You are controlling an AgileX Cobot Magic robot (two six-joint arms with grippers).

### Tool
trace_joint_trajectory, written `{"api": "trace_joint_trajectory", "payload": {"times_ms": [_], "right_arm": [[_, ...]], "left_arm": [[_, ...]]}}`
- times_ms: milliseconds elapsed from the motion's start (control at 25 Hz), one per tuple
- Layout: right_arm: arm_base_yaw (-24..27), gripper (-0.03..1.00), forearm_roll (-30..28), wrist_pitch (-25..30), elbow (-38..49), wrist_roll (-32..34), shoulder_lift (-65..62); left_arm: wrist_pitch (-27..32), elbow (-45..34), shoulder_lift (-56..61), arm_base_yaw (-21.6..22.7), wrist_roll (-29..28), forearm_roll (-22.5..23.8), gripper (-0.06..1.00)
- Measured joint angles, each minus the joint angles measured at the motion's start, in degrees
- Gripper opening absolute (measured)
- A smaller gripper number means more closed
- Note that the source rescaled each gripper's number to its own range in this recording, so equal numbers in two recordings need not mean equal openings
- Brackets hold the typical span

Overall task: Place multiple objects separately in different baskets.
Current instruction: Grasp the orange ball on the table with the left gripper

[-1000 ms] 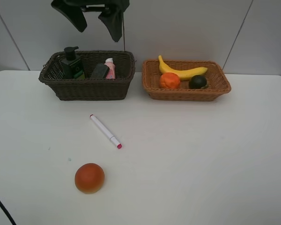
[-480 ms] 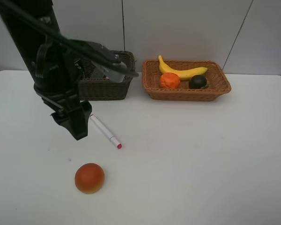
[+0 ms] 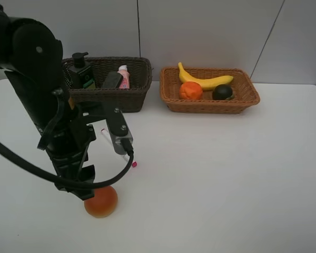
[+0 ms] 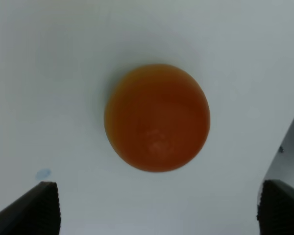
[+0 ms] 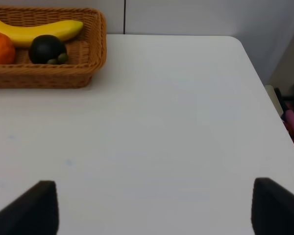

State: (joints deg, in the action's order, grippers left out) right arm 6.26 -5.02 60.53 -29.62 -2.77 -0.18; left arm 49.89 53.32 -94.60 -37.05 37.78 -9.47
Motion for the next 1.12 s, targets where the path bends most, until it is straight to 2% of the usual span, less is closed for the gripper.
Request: {"api": "trace_joint_trajectory", "payload": {"times_ms": [320,1120], "right_arm": [[0.00,0.98,0.00,0.00,0.00,0.00,0.00],[0.00,0.98,0.00,0.00,0.00,0.00,0.00]], "left_arm": [[-5.94,-0.11,-7.82,-2.32,1.71,0.61,1.00],[-5.93,-0.11,-10.82,-3.82,3.23,1.07,1.00]]}}
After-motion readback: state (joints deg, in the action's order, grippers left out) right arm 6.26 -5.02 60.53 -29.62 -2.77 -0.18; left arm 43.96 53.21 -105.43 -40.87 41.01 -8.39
